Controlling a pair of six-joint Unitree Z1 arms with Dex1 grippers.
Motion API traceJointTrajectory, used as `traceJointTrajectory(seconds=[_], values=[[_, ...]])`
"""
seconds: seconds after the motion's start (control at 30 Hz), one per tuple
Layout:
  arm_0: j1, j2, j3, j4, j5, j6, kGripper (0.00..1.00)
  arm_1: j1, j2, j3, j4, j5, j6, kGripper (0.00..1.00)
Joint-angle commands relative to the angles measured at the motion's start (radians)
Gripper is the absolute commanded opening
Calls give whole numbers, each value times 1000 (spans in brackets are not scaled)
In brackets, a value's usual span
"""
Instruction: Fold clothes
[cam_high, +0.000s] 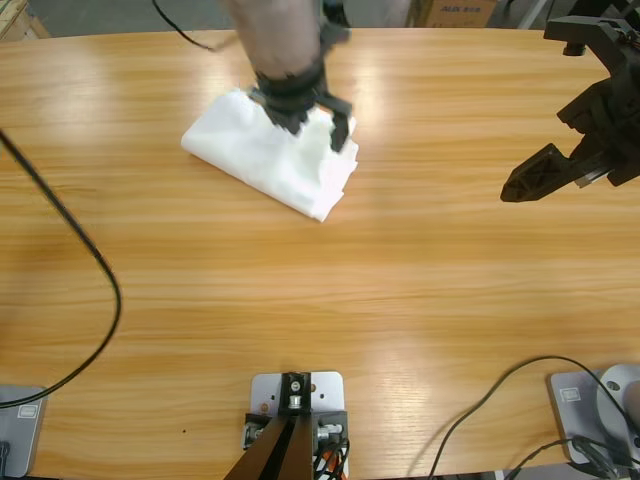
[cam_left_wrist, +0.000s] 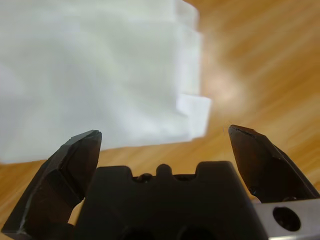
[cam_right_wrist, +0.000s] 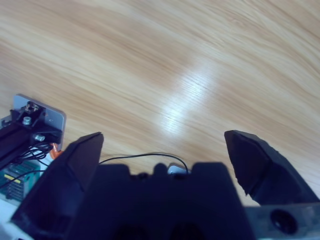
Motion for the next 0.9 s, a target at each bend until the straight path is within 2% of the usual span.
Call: traceJointTrajectory(seconds=[0.03,0.2,0.37,0.9], values=[[-9,119,-238,152,-8,9,996,8,-18,29,6,12,-11,1000],[2,58,-232,152,107,8,996,8,-4,39,-2,16,-11,1000],[94,38,-231,154,98,-3,996,8,-3,43,-7,18,-11,1000],[70,184,-248,152,52,-5,996,8,-15,65,-11,16,-11,1000]])
